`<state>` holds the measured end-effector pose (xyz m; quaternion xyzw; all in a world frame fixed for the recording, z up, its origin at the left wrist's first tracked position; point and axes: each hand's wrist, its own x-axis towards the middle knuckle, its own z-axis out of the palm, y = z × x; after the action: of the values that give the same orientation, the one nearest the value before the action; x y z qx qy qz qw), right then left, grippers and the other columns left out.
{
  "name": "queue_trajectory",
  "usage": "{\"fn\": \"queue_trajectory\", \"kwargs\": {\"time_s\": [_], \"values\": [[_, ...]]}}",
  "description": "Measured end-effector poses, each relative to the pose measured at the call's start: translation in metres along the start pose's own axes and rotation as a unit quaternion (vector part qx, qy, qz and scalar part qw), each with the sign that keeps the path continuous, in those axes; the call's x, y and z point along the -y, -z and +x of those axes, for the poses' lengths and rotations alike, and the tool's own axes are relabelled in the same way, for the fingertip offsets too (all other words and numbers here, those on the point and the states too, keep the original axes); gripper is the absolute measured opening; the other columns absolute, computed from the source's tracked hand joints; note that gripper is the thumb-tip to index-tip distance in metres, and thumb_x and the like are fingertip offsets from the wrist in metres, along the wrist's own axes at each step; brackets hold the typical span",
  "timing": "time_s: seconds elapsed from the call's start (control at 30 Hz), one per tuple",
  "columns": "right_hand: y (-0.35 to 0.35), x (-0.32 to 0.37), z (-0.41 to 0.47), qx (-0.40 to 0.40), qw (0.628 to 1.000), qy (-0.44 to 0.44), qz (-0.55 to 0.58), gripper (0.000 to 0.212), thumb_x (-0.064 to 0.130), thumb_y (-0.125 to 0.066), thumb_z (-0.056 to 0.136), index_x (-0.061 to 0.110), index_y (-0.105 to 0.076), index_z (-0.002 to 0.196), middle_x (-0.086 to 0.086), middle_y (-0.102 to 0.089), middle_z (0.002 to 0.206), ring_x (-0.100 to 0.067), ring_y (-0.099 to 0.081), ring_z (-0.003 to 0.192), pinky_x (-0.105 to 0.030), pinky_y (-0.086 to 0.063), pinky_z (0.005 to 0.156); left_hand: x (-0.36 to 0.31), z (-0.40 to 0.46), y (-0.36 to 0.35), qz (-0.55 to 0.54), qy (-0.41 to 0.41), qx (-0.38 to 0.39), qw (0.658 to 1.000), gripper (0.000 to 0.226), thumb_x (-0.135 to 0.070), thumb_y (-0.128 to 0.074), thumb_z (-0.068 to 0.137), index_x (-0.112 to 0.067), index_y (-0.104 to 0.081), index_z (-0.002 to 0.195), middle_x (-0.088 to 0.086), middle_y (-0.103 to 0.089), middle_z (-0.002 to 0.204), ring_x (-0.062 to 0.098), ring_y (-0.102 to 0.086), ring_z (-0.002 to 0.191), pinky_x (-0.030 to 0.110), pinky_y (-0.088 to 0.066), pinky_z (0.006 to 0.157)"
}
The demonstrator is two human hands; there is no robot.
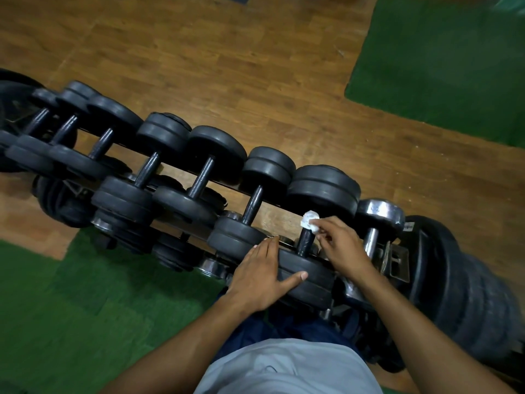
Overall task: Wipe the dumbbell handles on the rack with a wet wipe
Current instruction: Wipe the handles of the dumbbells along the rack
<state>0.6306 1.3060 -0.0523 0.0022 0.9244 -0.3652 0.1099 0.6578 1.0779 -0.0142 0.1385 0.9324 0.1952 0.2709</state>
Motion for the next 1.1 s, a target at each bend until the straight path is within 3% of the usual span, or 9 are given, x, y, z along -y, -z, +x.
{"fn": "queue_trajectory", "kwargs": {"time_s": [0.2, 0.33, 0.5, 0.63, 0.73, 0.83, 0.93, 1.0, 1.1], "values": [[-0.001, 0.021, 0.005, 0.013, 0.974, -0.002, -0.228, 0.064, 0.004, -0.056, 0.087, 0.024, -0.042, 0.147, 0.000, -0.047, 0.131, -0.024, -0.051, 0.108, -0.035, -0.049, 0.080, -0.002, -0.001, 0.000, -0.012, 0.003, -0.011, 1.000, 0.111, -0.089, -0.038, 0.084, -0.014, -0.016, 0.162, 0.005, -0.027, 0.166, 0.018, -0.025, 0.152, 0.036, -0.021, 0.126], [0.000, 0.028, 0.009, 0.041, 0.950, 0.042, -0.307, 0.055, 0.008, -0.055, 0.085, 0.023, -0.052, 0.138, -0.002, -0.049, 0.133, -0.028, -0.049, 0.108, -0.040, -0.049, 0.081, -0.003, -0.001, 0.001, -0.010, 0.007, -0.009, 1.000, 0.111, -0.088, -0.039, 0.084, -0.013, -0.015, 0.162, 0.005, -0.026, 0.167, 0.019, -0.024, 0.152, 0.036, -0.020, 0.126], [0.012, 0.027, 0.019, 0.129, 0.948, 0.116, -0.266, 0.036, 0.017, -0.049, 0.093, 0.029, -0.065, 0.123, 0.006, -0.048, 0.123, -0.021, -0.045, 0.104, -0.031, -0.041, 0.067, -0.003, -0.001, 0.001, -0.020, 0.004, -0.009, 1.000, 0.109, -0.088, -0.040, 0.083, -0.015, -0.017, 0.161, 0.003, -0.028, 0.166, 0.018, -0.026, 0.151, 0.037, -0.023, 0.125], [0.013, 0.016, 0.016, 0.080, 0.959, 0.072, -0.264, 0.046, 0.013, -0.053, 0.092, 0.024, -0.050, 0.137, -0.003, -0.042, 0.129, -0.026, -0.049, 0.108, -0.036, -0.051, 0.073, -0.003, -0.001, 0.000, -0.020, 0.004, -0.010, 1.000, 0.111, -0.089, -0.039, 0.083, -0.015, -0.017, 0.162, 0.003, -0.028, 0.166, 0.018, -0.026, 0.151, 0.038, -0.024, 0.124], [0.004, 0.012, 0.008, 0.042, 0.985, 0.019, -0.168, 0.054, 0.011, -0.052, 0.096, 0.023, -0.041, 0.148, -0.006, -0.041, 0.131, -0.027, -0.053, 0.110, -0.033, -0.048, 0.083, -0.002, 0.000, -0.001, -0.019, 0.004, -0.017, 1.000, 0.111, -0.090, -0.038, 0.083, -0.014, -0.018, 0.161, 0.003, -0.030, 0.165, 0.018, -0.028, 0.150, 0.039, -0.026, 0.124], [-0.006, 0.011, 0.001, -0.002, 0.995, -0.099, 0.010, 0.049, 0.013, -0.052, 0.099, 0.018, -0.047, 0.147, -0.002, -0.049, 0.127, -0.021, -0.054, 0.112, -0.022, -0.037, 0.086, -0.001, 0.000, -0.002, -0.024, 0.000, -0.019, 1.000, 0.110, -0.089, -0.039, 0.083, -0.014, -0.019, 0.161, 0.004, -0.032, 0.163, 0.018, -0.030, 0.149, 0.039, -0.027, 0.123], [-0.015, 0.005, -0.008, 0.035, 0.952, -0.220, 0.208, 0.032, 0.015, -0.061, 0.089, 0.022, -0.071, 0.119, 0.001, -0.066, 0.110, -0.021, -0.062, 0.106, -0.034, -0.047, 0.097, 0.000, 0.000, -0.004, -0.032, -0.005, -0.029, 0.999, 0.107, -0.088, -0.040, 0.083, -0.015, -0.022, 0.159, 0.002, -0.035, 0.161, 0.017, -0.032, 0.147, 0.039, -0.029, 0.122], [-0.020, -0.001, -0.015, 0.088, 0.924, -0.245, 0.282, 0.017, 0.021, -0.065, 0.076, 0.008, -0.071, 0.086, -0.007, -0.068, 0.084, -0.023, -0.065, 0.086, -0.044, -0.053, 0.087, 0.000, 0.000, -0.005, -0.032, -0.005, -0.033, 0.999, 0.106, -0.089, -0.040, 0.083, -0.016, -0.024, 0.158, 0.001, -0.037, 0.159, 0.017, -0.035, 0.145, 0.039, -0.031, 0.121], [-0.018, 0.004, -0.019, 0.101, 0.884, -0.264, 0.372, 0.009, 0.001, -0.060, 0.088, 0.000, -0.062, 0.079, -0.006, -0.064, 0.075, -0.011, -0.064, 0.071, -0.025, -0.053, 0.073, 0.001, 0.001, -0.006, -0.031, -0.007, -0.038, 0.999, 0.105, -0.091, -0.038, 0.082, -0.017, -0.026, 0.156, 0.000, -0.041, 0.155, 0.017, -0.038, 0.142, 0.039, -0.034, 0.119]]}}
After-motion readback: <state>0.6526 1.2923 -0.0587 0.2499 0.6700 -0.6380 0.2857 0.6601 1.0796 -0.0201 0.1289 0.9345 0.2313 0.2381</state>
